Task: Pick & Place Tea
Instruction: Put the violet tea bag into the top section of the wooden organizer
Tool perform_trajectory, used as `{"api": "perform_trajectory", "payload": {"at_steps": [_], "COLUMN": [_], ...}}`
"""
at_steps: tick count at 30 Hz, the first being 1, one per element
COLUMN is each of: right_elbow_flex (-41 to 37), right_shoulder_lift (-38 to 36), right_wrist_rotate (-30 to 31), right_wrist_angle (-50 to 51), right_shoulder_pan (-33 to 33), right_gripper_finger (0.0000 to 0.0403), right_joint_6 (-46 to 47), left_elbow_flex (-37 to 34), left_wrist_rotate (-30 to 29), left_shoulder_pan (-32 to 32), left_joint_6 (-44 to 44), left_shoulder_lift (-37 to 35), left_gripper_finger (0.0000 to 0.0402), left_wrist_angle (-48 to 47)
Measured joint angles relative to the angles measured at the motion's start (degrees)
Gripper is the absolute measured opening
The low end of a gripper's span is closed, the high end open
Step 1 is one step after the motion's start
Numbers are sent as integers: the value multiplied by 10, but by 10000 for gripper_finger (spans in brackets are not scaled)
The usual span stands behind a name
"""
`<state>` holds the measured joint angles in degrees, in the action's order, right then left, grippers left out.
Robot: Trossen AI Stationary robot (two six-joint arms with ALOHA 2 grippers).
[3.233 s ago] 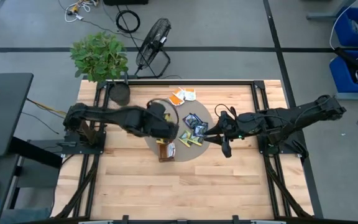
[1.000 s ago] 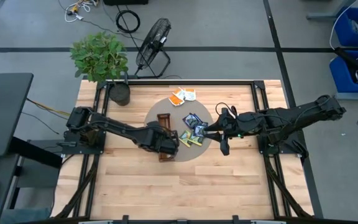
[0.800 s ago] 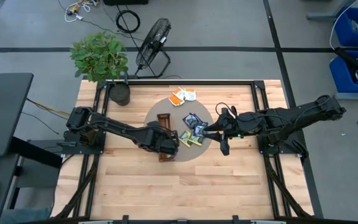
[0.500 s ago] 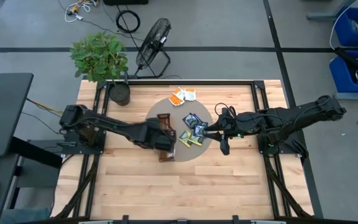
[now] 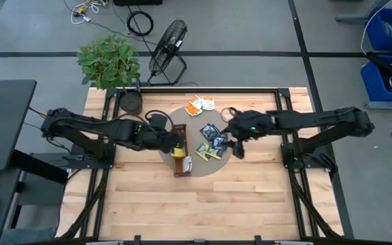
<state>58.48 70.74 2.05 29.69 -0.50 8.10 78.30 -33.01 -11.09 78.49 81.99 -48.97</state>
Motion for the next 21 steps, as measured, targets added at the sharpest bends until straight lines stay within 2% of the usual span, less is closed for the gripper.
{"api": "perform_trajectory", "payload": {"at_steps": [3, 6, 10, 13, 21], "right_elbow_flex": [0, 0, 0, 0, 0], "right_shoulder_lift": [52, 110, 183, 222, 263], "right_wrist_rotate": [0, 0, -6, -39, -56], "right_wrist_angle": [-14, -20, -24, -39, -87], "right_shoulder_pan": [-27, -51, -74, -92, -125], "right_gripper_finger": [302, 309, 295, 279, 253], "right_joint_6": [8, 25, 65, 102, 140], "left_elbow_flex": [0, 0, 0, 0, 0], "left_wrist_rotate": [0, 0, 2, 2, 2], "left_shoulder_pan": [0, -1, -1, -1, -1], "left_joint_6": [-13, -17, -19, -18, -18], "left_shoulder_lift": [-1, 0, 1, 1, 1], "left_gripper_finger": [183, 183, 183, 183, 183], "left_wrist_angle": [10, 11, 10, 10, 10]}}
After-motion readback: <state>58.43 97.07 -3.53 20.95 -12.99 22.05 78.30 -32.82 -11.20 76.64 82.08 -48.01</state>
